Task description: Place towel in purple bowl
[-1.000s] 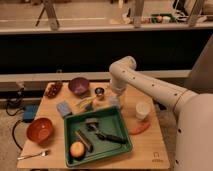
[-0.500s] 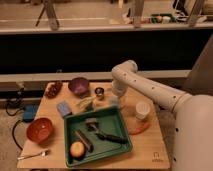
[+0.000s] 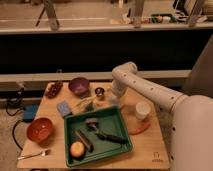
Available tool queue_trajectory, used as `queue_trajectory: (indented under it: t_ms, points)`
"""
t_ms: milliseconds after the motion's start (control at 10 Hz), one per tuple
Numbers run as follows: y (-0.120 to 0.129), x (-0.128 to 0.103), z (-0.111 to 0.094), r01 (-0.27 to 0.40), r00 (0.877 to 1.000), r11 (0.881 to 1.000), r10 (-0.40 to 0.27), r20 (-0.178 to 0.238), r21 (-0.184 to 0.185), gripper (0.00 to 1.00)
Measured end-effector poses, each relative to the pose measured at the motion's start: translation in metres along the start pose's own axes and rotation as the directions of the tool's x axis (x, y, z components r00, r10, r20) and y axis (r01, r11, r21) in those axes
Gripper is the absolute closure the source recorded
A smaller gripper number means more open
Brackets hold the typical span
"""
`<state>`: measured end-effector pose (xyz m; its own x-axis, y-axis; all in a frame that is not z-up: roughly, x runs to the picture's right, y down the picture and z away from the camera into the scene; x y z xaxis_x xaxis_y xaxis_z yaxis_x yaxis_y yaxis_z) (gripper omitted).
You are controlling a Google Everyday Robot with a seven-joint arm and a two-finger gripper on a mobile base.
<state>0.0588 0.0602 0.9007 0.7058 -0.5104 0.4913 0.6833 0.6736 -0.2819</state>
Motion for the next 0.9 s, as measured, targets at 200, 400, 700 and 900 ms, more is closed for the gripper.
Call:
queue_trajectory:
  t_ms: [200, 400, 700, 900]
  points:
    - [0.001, 0.002, 0.009, -0.002, 1.0, 1.0, 0.002, 0.013, -0.016, 0.2]
    - [0.001, 0.001, 0.022, 0.006, 1.0, 0.999, -0.005, 0.021, -0.042, 0.2]
    - [-0.002, -0.005, 0.037, 0.029, 0.999, 0.998, -0.027, 0.03, -0.055, 0.2]
    - [-0.002, -0.007, 0.048, 0.032, 0.999, 0.997, -0.03, 0.038, -0.068, 0.2]
